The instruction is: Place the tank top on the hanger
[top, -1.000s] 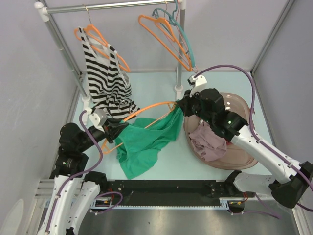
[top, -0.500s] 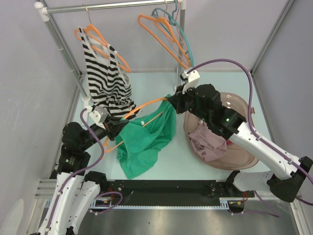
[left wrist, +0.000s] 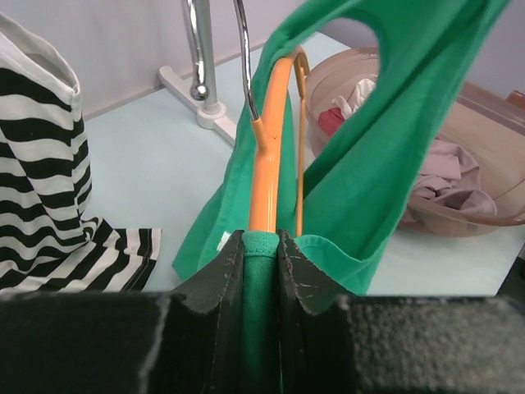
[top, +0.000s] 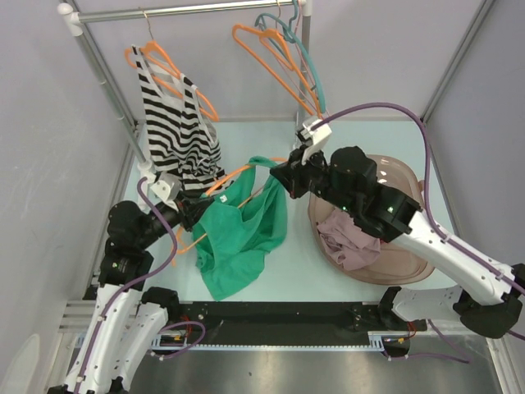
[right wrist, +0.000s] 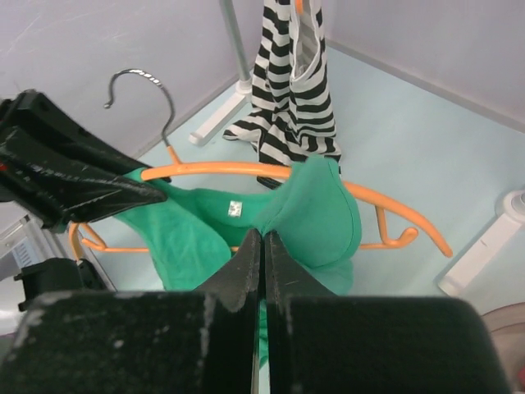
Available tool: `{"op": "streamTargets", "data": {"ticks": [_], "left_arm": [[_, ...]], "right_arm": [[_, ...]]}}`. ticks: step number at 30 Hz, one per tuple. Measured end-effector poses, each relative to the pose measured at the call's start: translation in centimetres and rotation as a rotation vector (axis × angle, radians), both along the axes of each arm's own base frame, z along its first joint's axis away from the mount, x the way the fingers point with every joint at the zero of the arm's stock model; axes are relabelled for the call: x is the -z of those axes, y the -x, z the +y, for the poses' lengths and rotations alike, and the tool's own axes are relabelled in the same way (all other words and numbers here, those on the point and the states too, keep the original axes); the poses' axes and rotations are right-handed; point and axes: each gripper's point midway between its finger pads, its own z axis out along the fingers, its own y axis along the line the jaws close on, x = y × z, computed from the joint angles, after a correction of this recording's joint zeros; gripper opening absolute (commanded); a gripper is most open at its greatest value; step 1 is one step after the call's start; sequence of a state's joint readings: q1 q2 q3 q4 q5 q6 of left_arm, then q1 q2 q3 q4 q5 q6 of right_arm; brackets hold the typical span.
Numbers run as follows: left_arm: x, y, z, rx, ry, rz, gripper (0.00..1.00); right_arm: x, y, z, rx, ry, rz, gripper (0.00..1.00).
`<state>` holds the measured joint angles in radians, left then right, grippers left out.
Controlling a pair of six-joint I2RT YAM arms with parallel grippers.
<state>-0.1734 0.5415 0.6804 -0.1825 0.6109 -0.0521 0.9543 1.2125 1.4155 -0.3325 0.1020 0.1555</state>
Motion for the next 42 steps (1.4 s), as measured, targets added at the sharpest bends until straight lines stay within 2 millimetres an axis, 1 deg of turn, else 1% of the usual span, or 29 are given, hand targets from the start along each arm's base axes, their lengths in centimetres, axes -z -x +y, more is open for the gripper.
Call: {"op": "streamTargets", "data": {"ticks": [4,7,9,11,12,14,16,19,21,22,24,25,28,29,31,32,35,40,42], "left_arm": [[0.7,-0.6,0.3,-0.03,-0.007,0.029,0.0],[1.1,-1.0,0.7,-0.058,-0.012,0.044,0.0],[1.1,-1.1,0.8,-0.068,-0.013,0.047,0.0],[1.1,-1.1,0.9,-0.07,-0.013,0.046,0.0],[1.1,-1.0,0.8,-0.068,-0.013,0.045,0.0],[1.0,-1.1,0.8,-0.066,-0.011,0.041,0.0],[0.8,-1.1,0.8,-0.067,-0.011,0.036,0.0],[0.0,-1.3,0.8,-0.068,-0.014,0.023,0.0],[-0.7,-1.5,0.8,-0.067,-0.014,0.013,0.0],[-1.0,-1.5,0.7,-0.065,-0.013,0.008,0.0],[-1.8,-1.5,0.5,-0.049,-0.012,-0.002,0.0],[-2.1,-1.5,0.4,-0.044,-0.01,-0.009,0.0],[-3.3,-1.3,0.0,-0.011,-0.014,-0.046,0.0],[-3.5,-1.1,-0.1,0.005,-0.017,-0.056,0.0],[-4.0,-0.7,-0.5,0.038,-0.026,-0.077,0.0],[-4.2,-0.4,-0.7,0.057,-0.03,-0.087,0.0],[-5.1,0.4,-1.5,0.131,-0.039,-0.111,0.0],[-6.2,2.5,-2.9,0.286,-0.05,-0.115,0.0],[-6.6,3.2,-3.3,0.334,-0.055,-0.111,0.0]], "right_arm": [[-0.9,1.3,-1.6,0.006,-0.022,-0.017,0.0],[-1.8,2.2,-3.2,0.019,-0.048,-0.035,0.0],[-1.8,2.8,-4.2,0.023,-0.055,-0.037,0.0],[-1.2,3.2,-4.6,0.019,-0.054,-0.027,0.0],[-0.7,3.3,-4.5,0.014,-0.049,-0.019,0.0],[1.4,3.6,-3.9,-0.007,-0.025,0.022,0.0],[4.1,3.9,-3.1,-0.032,0.014,0.07,0.0],[9.3,5.0,-1.9,-0.079,0.094,0.156,0.01],[11.9,6.0,-1.4,-0.111,0.141,0.199,0.1],[12.5,6.4,-1.2,-0.122,0.154,0.209,0.33],[13.4,7.2,-0.9,-0.152,0.172,0.223,0.65],[13.4,7.4,-0.8,-0.156,0.169,0.229,0.87],[13.4,7.9,-0.8,-0.192,0.191,0.213,0.93],[13.4,8.0,-0.9,-0.202,0.21,0.203,0.94],[12.8,8.2,-1.4,-0.215,0.236,0.178,0.94],[12.1,8.3,-1.8,-0.225,0.244,0.154,0.94],[9.2,8.8,-2.8,-0.256,0.245,0.073,0.94],[2.1,10.4,-4.4,-0.344,0.195,-0.124,0.94],[0.2,10.9,-4.6,-0.381,0.19,-0.186,0.94]]}}
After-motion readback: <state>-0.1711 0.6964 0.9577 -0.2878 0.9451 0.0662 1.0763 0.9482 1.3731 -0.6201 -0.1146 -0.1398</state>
